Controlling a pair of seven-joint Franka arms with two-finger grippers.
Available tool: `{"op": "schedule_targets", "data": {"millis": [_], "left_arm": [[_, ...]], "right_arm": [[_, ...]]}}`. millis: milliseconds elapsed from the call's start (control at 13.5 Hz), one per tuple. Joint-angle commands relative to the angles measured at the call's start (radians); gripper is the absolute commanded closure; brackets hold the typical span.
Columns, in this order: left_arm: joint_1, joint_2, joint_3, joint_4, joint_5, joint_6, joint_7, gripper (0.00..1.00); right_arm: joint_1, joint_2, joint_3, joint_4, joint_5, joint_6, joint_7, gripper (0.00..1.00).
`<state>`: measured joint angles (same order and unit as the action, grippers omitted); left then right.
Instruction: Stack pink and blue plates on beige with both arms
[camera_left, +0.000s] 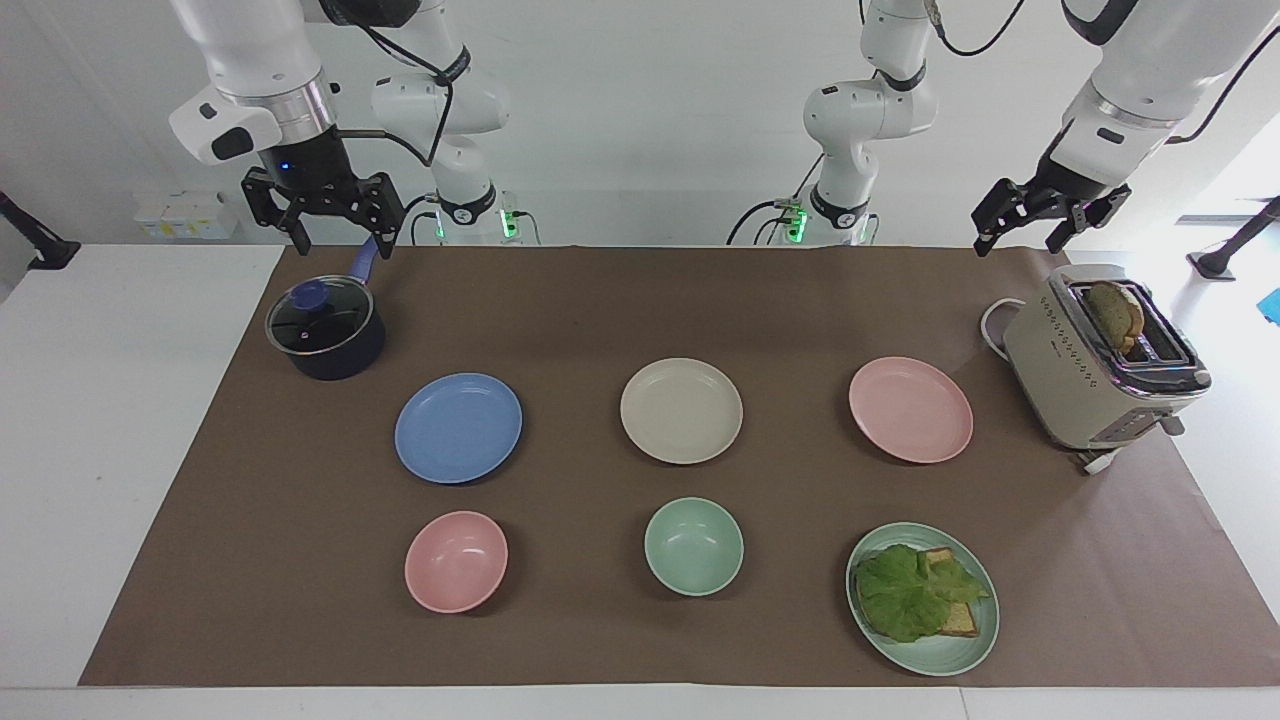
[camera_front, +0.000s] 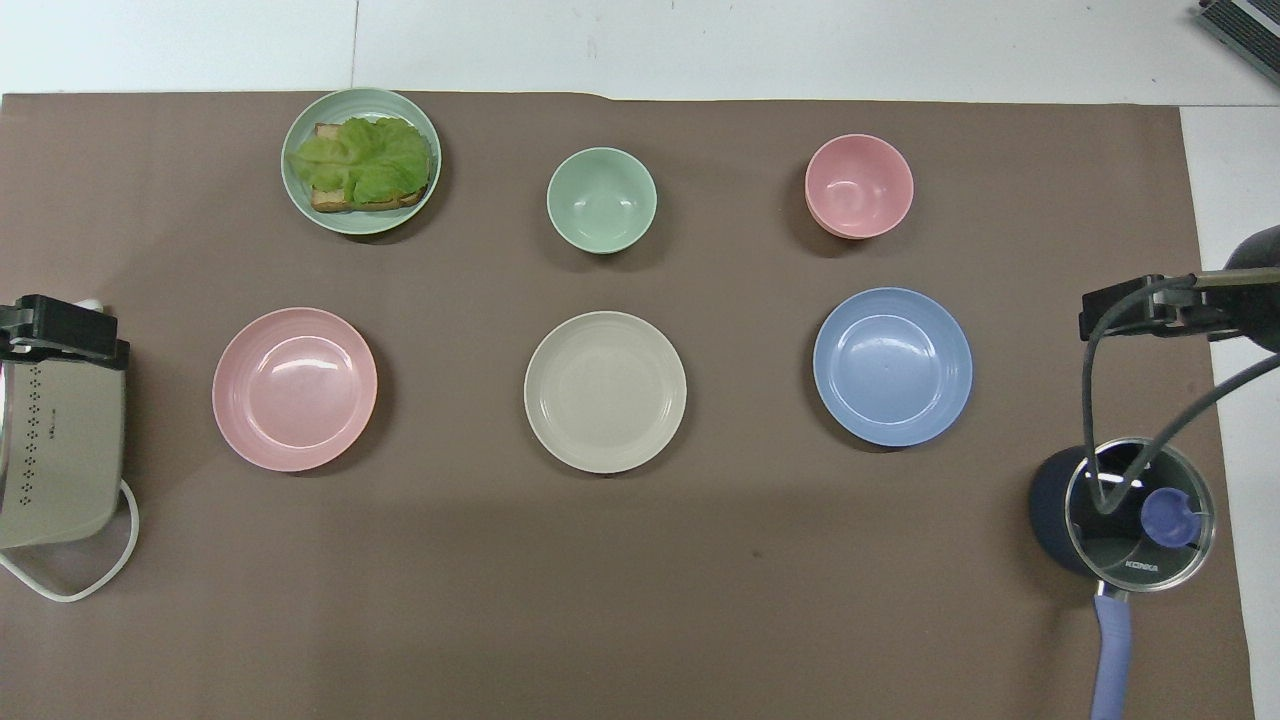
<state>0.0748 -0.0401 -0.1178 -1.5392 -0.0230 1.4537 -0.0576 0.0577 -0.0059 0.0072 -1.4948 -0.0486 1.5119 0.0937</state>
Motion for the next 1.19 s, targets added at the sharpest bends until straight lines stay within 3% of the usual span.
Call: {"op": "schedule_targets", "data": {"millis": [0, 1114], "left_arm": [[0.014, -0.014, -0.005, -0.018, -0.009, 0.011, 0.004, 0.00], [-0.001, -0.023, -0.014, -0.013, -0.009, 0.019, -0.004, 0.00]], "right_arm": [[-0.010, -0.011, -0.001, -0.012, 0.029, 0.008, 0.012, 0.00], [-0.041, -0.009, -0.013, -0.010, 0.029, 0.004, 0.003, 0.00]]}}
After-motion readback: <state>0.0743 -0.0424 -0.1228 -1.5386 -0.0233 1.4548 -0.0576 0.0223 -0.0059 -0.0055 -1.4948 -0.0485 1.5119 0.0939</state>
